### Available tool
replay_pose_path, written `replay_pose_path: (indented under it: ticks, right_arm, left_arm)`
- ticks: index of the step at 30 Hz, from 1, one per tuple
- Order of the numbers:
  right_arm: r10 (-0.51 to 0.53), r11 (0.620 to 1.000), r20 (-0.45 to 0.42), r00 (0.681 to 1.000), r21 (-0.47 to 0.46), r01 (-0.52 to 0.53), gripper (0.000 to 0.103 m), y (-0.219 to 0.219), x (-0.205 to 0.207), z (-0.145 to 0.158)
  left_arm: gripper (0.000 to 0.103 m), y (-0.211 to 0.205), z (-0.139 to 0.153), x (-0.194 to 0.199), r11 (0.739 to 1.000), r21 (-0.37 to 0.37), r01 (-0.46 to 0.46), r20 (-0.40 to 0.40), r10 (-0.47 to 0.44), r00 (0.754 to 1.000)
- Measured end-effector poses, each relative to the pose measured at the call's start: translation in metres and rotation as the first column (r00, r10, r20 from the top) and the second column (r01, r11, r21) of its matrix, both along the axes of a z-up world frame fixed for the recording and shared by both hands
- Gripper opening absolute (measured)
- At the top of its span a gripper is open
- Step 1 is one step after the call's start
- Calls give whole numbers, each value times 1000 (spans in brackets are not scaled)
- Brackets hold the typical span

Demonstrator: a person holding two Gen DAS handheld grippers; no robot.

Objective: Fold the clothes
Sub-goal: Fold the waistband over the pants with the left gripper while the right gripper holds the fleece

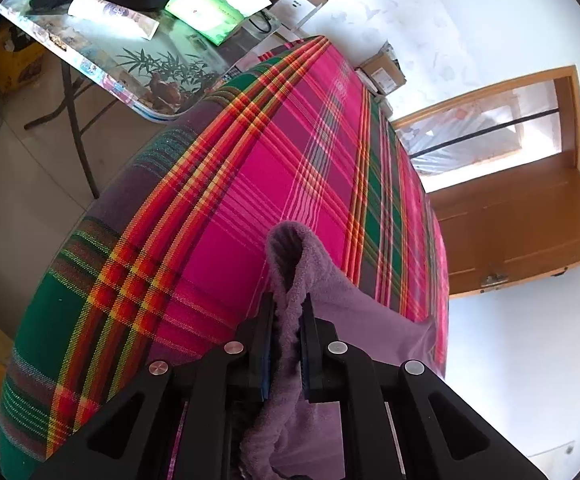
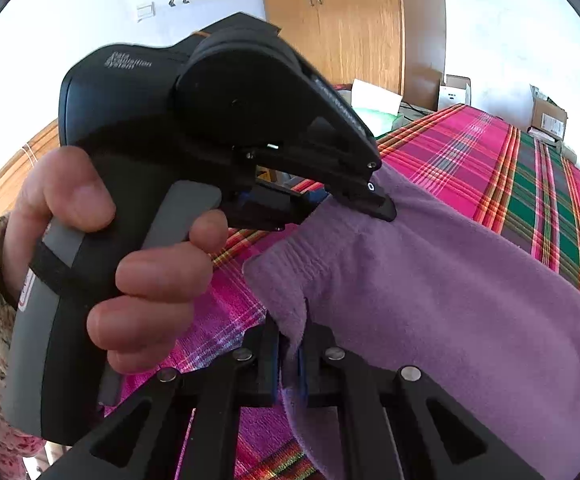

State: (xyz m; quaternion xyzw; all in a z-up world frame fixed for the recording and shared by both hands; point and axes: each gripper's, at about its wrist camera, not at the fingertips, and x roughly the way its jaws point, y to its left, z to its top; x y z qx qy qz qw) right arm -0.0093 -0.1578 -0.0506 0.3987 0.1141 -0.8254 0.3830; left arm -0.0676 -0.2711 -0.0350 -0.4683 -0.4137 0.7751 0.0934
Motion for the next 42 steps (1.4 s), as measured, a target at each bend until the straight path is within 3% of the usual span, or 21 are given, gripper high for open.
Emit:
replay_pose_path:
  ticks: [9, 22, 32, 42]
  right_arm:
    - [-19, 997, 28, 999, -77, 21, 7, 19, -7, 9]
    - [-83, 969, -24, 996, -237, 75, 7, 78, 1, 46]
    - [-162, 944, -66, 985, -302, 135, 7, 135, 21, 68]
    - [-224, 926, -61, 973, -323, 193, 7, 182, 34, 68]
  left_arm:
    - [11, 7, 9, 1, 999, -38, -8, 24, 9, 1000]
    - [11, 37, 64, 12, 991, -132, -15, -44, 9, 999]
    - [11, 90, 101, 11, 982, -184, 41, -96, -59, 994]
    - [12, 146, 117, 11, 966, -231, 119, -104, -147, 984]
